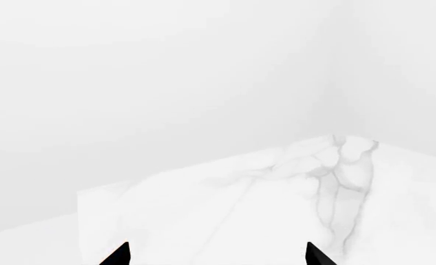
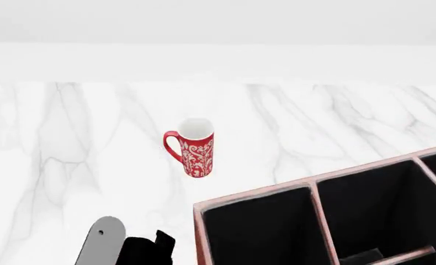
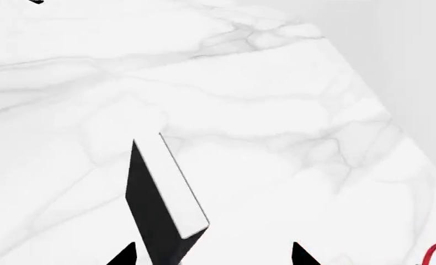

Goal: Pick up the book and place it in the right compartment of the caddy.

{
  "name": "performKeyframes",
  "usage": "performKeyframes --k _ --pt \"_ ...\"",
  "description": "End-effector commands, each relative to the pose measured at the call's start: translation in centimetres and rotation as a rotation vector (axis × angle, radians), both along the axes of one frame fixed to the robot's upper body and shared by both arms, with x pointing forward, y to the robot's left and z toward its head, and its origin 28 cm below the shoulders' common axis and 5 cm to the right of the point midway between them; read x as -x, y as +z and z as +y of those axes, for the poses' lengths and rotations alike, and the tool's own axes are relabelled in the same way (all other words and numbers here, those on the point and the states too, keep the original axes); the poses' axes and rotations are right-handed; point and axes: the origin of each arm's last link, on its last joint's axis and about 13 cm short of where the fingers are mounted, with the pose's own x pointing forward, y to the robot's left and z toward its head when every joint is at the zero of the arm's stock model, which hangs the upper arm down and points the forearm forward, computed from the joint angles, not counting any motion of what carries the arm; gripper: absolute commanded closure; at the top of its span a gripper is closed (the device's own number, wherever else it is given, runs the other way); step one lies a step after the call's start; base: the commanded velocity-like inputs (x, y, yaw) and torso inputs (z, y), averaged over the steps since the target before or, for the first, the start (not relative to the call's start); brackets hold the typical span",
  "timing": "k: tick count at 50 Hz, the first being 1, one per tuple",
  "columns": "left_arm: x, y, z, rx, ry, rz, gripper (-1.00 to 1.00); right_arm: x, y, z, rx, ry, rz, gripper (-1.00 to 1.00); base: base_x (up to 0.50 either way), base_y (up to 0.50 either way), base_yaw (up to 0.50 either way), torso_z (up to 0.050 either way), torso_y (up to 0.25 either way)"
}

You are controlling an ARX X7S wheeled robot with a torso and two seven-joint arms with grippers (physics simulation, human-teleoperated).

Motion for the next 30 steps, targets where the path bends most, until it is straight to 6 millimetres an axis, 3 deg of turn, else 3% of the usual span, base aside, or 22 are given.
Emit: performKeyframes --k 1,30 --pt "0.1 0.1 0.0 -0.001 0.003 -0.001 -1.0 1.8 -1.4 0.0 0.09 0.149 0.021 -1.0 0.0 0.0 0.0 0.0 0.0" --pt "-0.1 0.0 -0.1 0.0 -0.006 0.004 -1.0 0.2 -1.6 0.1 0.088 0.083 -0.045 -1.0 0.0 0.0 0.0 0.0 0.0"
